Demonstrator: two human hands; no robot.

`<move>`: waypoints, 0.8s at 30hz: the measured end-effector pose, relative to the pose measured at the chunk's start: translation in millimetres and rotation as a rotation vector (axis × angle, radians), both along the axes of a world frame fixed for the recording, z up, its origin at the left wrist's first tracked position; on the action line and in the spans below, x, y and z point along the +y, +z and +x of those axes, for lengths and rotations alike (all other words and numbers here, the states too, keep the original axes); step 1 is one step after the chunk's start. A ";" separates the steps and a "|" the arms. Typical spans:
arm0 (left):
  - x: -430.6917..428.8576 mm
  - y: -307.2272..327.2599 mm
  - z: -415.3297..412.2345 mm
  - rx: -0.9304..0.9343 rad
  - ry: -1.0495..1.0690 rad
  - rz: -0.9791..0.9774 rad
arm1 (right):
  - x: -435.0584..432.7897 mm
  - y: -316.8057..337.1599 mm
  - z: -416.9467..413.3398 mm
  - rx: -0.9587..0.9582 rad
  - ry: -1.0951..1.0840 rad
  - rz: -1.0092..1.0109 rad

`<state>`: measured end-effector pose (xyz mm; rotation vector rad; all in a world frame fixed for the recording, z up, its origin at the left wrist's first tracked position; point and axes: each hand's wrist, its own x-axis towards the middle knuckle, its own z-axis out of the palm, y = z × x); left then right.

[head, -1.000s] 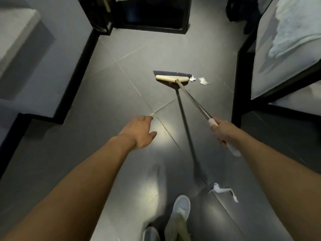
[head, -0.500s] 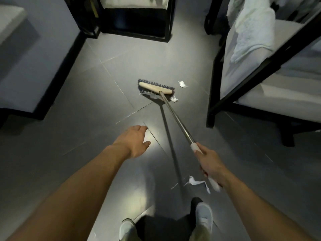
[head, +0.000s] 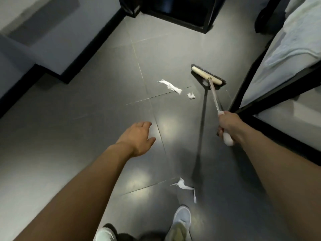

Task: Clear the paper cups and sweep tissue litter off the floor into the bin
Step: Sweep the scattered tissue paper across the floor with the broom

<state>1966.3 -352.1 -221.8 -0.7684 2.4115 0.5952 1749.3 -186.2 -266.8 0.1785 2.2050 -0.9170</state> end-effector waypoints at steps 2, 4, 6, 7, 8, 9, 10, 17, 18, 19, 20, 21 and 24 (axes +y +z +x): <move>9.6 0.3 8.9 0.001 0.030 -0.014 | 2.8 -11.3 19.4 -0.012 0.030 0.001; 18.6 0.4 22.0 -0.011 0.054 -0.025 | 5.9 -18.3 45.0 -0.054 0.035 -0.058; 28.0 3.3 35.9 -0.021 0.067 -0.034 | 12.3 -16.0 67.3 -0.124 0.052 -0.109; 33.7 5.7 42.5 -0.022 0.075 -0.038 | 17.0 -15.4 74.4 -0.144 0.099 -0.102; 40.2 8.7 49.0 -0.018 0.080 -0.044 | 23.4 -12.6 80.3 -0.155 0.154 -0.089; 47.5 11.4 55.5 -0.011 0.084 -0.050 | 31.1 -10.5 85.1 -0.168 0.199 -0.079; 55.6 13.8 62.3 -0.003 0.091 -0.058 | 39.9 -8.0 90.9 -0.190 0.237 -0.068; 147.9 16.6 116.8 0.028 0.142 -0.061 | 123.1 7.8 155.3 -0.199 0.339 -0.001; 164.6 16.8 124.5 0.027 0.144 -0.058 | 138.6 9.2 166.3 -0.195 0.358 0.003; 180.5 17.1 131.6 0.026 0.146 -0.057 | 153.9 10.1 177.0 -0.196 0.366 0.010; 195.4 17.2 138.0 0.025 0.148 -0.053 | 169.4 11.7 187.7 -0.197 0.374 0.015; 209.9 17.2 144.1 0.020 0.154 -0.043 | 184.6 13.3 197.2 -0.195 0.388 0.022; 250.2 18.5 157.2 0.001 0.175 -0.011 | 223.9 21.8 220.2 -0.135 0.427 0.046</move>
